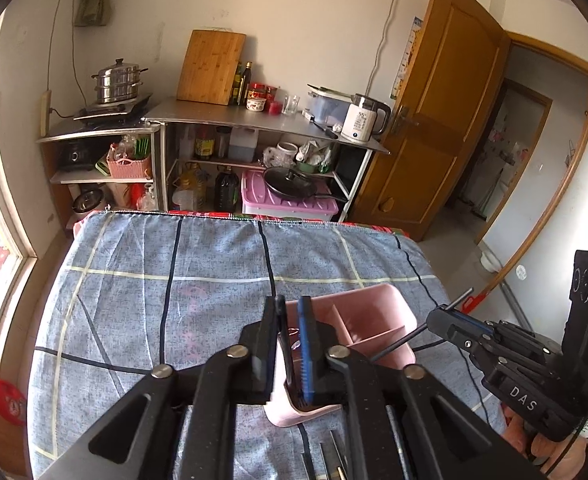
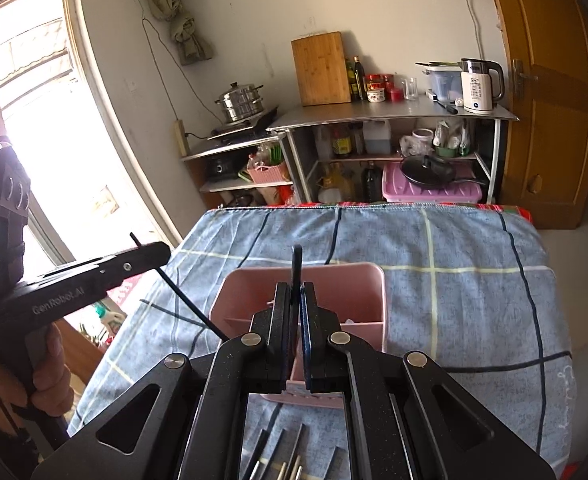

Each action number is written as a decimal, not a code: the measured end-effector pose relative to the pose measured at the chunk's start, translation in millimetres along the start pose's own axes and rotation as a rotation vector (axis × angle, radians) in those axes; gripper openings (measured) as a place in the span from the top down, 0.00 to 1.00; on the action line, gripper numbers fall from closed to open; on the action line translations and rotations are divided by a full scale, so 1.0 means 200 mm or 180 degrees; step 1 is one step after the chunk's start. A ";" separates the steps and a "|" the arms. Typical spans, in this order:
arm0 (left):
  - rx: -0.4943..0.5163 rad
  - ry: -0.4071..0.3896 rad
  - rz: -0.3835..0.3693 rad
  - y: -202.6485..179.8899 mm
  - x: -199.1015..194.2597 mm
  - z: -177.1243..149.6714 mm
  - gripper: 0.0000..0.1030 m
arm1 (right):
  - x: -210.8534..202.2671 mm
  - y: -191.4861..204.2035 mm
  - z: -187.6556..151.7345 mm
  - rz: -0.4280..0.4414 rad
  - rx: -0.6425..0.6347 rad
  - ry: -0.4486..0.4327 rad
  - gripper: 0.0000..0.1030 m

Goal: Organize utensils
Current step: 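Lift the held chopsticks with both tools and carry them over the pink basket, then lower the chopsticks into the basket and open both tools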

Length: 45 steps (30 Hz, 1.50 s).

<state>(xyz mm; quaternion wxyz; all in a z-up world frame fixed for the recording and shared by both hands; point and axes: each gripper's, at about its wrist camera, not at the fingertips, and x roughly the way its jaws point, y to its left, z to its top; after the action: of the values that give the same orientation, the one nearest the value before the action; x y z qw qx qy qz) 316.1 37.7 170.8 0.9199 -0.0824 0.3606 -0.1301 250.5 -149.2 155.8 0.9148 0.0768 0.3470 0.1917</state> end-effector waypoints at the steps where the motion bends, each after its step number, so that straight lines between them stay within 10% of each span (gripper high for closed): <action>1: -0.0018 -0.0021 -0.0004 0.01 -0.02 0.00 0.82 | -0.02 0.00 0.00 -0.0015 -0.0004 -0.0017 0.94; 21: 0.0111 -0.0599 0.0053 -0.07 -0.51 -0.40 0.66 | -0.44 0.04 -0.27 -0.0121 -0.0021 -0.0358 0.79; 45: 0.0161 -0.0581 0.0034 -0.16 -0.61 -1.15 0.66 | -0.58 0.05 -0.94 -0.0330 -0.0033 -0.0096 0.79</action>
<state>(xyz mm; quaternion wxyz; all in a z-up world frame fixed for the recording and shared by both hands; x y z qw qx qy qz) 66.9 31.5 90.5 0.9514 -0.0687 0.2723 -0.1262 44.0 -185.8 88.6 0.9291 0.0568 0.3357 0.1446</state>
